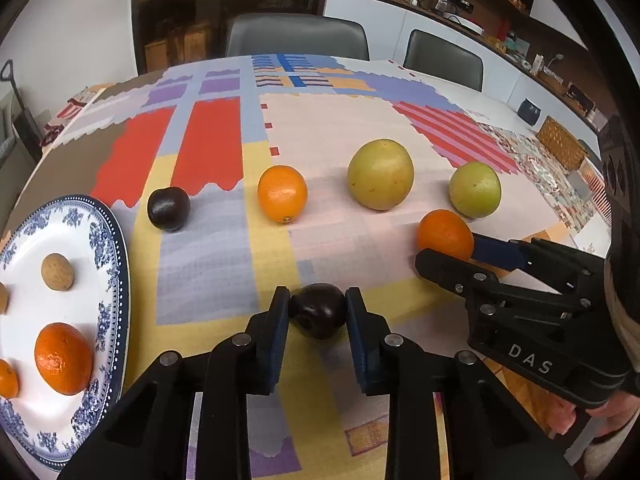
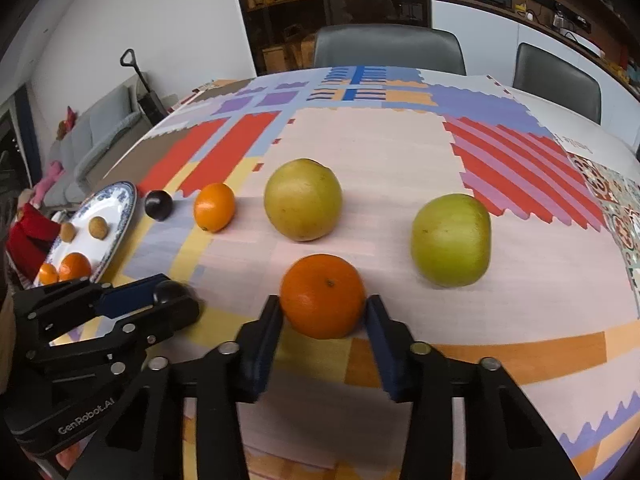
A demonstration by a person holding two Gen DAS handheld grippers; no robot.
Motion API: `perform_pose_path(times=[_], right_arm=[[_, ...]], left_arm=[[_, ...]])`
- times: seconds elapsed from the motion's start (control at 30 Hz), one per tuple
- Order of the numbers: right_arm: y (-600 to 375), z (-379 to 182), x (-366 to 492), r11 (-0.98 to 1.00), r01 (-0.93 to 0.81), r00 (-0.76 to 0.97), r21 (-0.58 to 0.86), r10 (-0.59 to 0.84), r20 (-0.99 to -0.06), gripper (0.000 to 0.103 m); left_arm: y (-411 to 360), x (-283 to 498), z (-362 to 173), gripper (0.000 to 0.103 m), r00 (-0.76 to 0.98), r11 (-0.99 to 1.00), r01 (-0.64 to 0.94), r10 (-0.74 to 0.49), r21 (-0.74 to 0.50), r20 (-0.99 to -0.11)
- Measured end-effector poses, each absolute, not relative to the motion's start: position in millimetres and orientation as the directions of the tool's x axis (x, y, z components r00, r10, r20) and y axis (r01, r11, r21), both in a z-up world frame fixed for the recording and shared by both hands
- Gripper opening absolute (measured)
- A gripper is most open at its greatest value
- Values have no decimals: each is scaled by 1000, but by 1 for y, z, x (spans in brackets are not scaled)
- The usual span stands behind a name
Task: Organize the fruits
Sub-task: 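Grasp a dark plum with the left tool while the right tool grasps an orange, then carry the plum and orange over the blue-rimmed plate with both tools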
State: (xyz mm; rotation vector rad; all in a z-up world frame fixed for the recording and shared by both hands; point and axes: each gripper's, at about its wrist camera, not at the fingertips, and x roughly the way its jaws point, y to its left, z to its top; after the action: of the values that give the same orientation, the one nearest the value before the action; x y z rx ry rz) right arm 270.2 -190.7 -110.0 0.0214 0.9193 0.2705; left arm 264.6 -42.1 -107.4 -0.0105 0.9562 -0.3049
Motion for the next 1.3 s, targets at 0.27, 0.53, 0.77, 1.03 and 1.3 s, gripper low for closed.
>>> perform_pose_path(times=[0.27,0.53,0.77,1.03,1.3], right_arm=[[-190,-100,260,962,-229,589,148,259,-766,42],[-184,-74,240,953,-260,618,155,288,-732,42],[-173,-50,221,943,-296,645,153,316,-696,42],[-153,-30,202,921,-345,650,181,374,-662,42],[-125,-22,187,895,-401,626,198,425,-654,42]], left_arm=[[-39,255,-93,28,563,958,249,-262,-142,-784],[-31,236,-69,28,609,959,243,-268,-146,-747],[-17,214,-48,28,644,965,213,-255,-151,-721],[8,189,-31,28,676,978,164,-208,-131,-707],[38,166,-19,28,711,988,110,-152,-104,-687]])
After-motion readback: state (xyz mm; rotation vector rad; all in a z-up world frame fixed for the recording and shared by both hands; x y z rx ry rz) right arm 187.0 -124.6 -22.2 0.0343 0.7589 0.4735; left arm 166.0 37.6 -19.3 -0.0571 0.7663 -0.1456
